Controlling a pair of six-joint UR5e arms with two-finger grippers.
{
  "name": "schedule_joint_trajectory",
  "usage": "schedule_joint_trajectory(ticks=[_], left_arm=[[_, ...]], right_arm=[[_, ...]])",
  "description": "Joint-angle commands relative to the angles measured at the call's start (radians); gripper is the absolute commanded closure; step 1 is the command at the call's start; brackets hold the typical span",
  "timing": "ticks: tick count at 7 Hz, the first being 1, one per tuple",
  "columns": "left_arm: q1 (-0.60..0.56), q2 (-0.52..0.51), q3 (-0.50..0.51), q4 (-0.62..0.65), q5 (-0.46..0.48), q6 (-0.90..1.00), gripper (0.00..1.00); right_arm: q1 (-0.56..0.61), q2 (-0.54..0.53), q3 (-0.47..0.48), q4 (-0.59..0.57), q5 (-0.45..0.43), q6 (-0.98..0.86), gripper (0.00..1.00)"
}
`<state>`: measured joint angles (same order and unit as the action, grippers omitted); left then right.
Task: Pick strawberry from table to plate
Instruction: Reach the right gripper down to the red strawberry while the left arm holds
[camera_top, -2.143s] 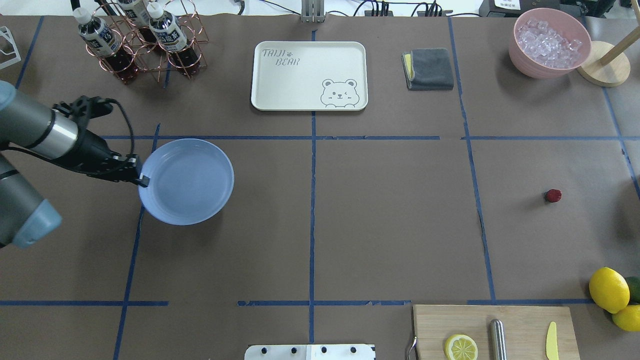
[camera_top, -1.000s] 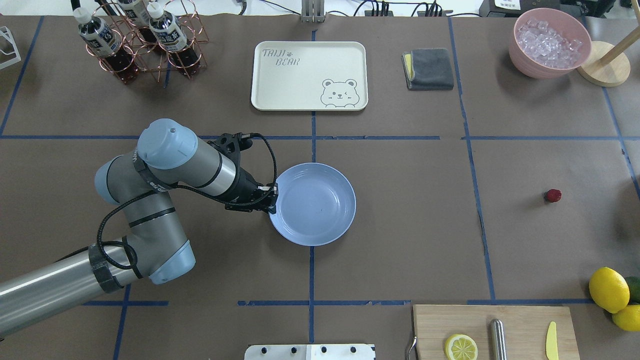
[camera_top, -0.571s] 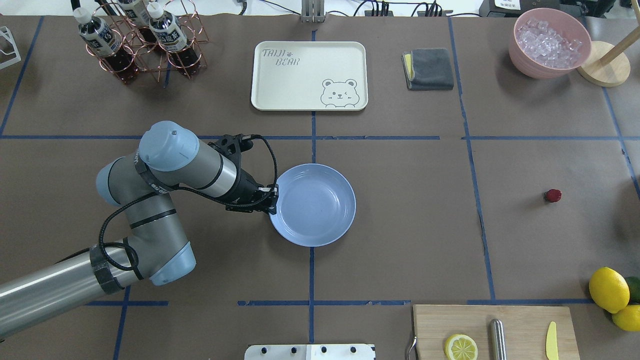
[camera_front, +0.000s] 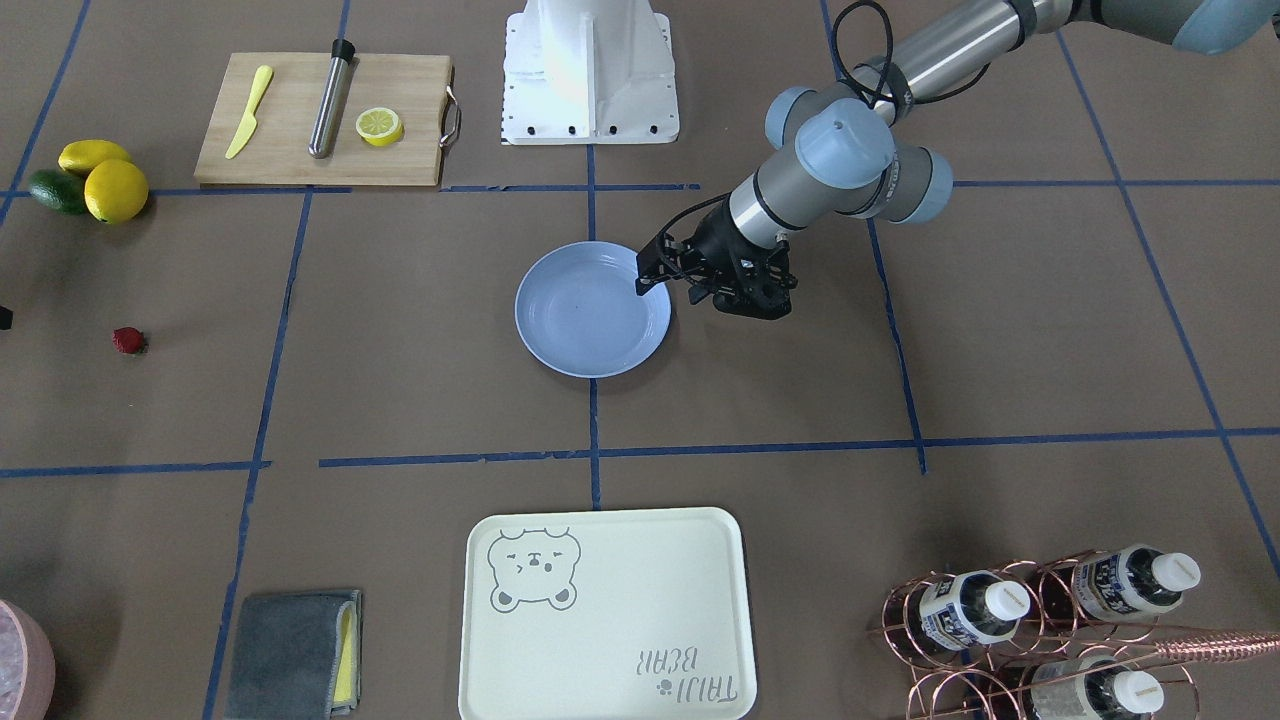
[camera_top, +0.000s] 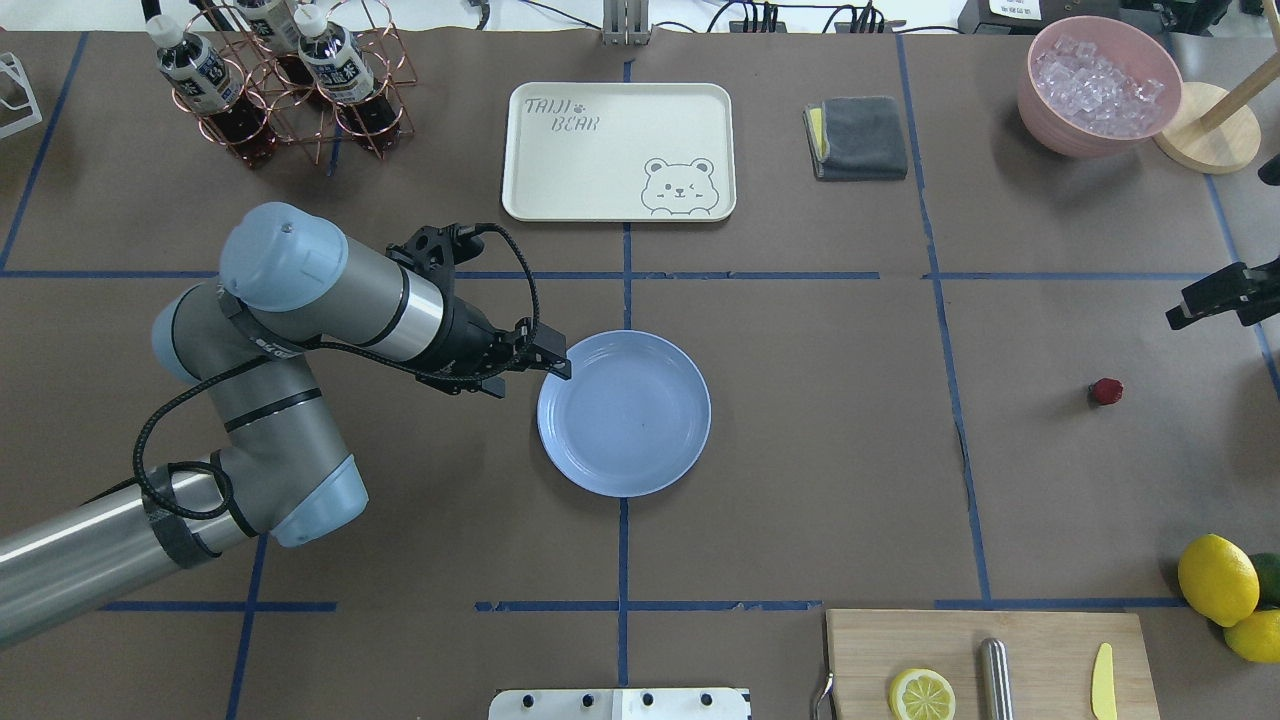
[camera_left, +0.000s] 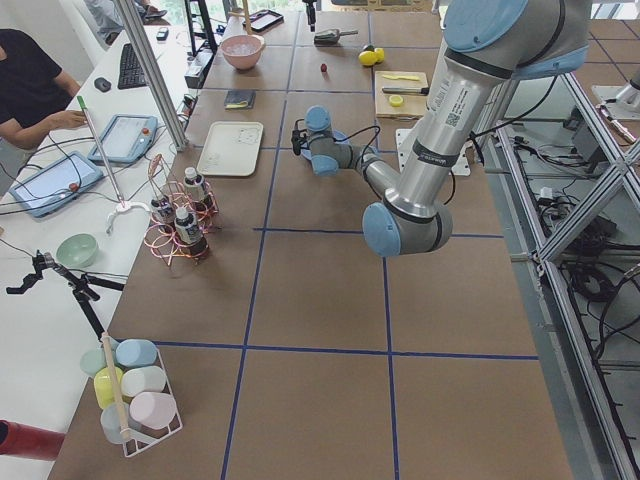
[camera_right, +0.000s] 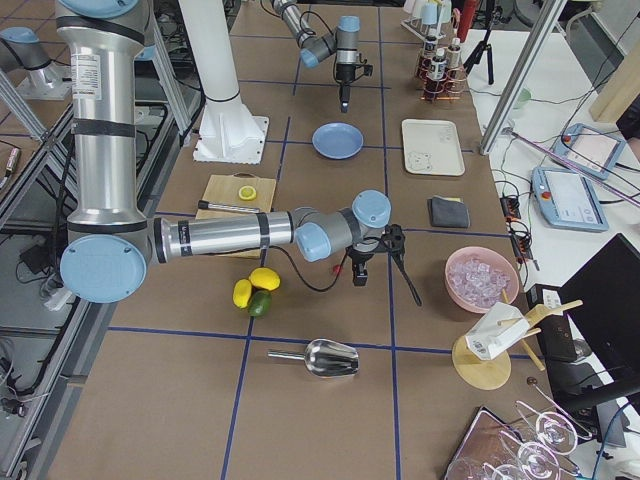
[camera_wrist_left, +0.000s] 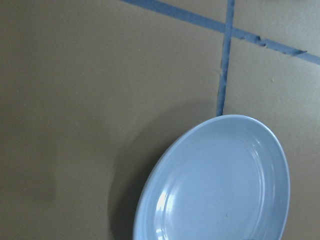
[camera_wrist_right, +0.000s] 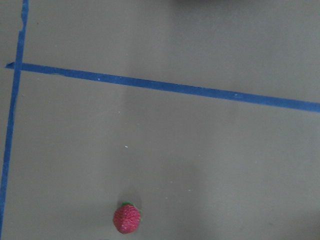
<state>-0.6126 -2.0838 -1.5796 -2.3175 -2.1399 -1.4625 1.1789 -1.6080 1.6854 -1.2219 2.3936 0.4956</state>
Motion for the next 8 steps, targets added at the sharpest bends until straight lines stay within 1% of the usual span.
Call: schedule_joint_trajectory(ticks=[1,3,5,6,7,8], left_arm=[[-0.009,0.011,-0.020,0.001,0.001,-0.001,0.07],[-0.009,0.011,-0.020,0.001,0.005,-0.001,0.06],[-0.009,0.013,-0.020,0.001,0.005,-0.001,0.05],[-0.009,0.013,-0.020,0.000,0.005,-0.001,0.05],[-0.009,0.013,-0.020,0.000,0.005,-0.001,0.05],[-0.009,0.013,-0.020,0.000,0.005,-0.001,0.05]], right_arm=[[-0.172,-0.020,-0.007,0.171,-0.146,0.278,0.02],[-0.206,-0.020,-0.061,0.211,-0.159,0.284,0.03],[-0.212,-0.020,-0.078,0.213,-0.159,0.284,0.07],[-0.223,-0.018,-0.081,0.213,-0.163,0.284,0.14],[-0.223,-0.018,-0.079,0.213,-0.169,0.284,0.59],[-0.226,-0.018,-0.081,0.213,-0.169,0.284,0.86]])
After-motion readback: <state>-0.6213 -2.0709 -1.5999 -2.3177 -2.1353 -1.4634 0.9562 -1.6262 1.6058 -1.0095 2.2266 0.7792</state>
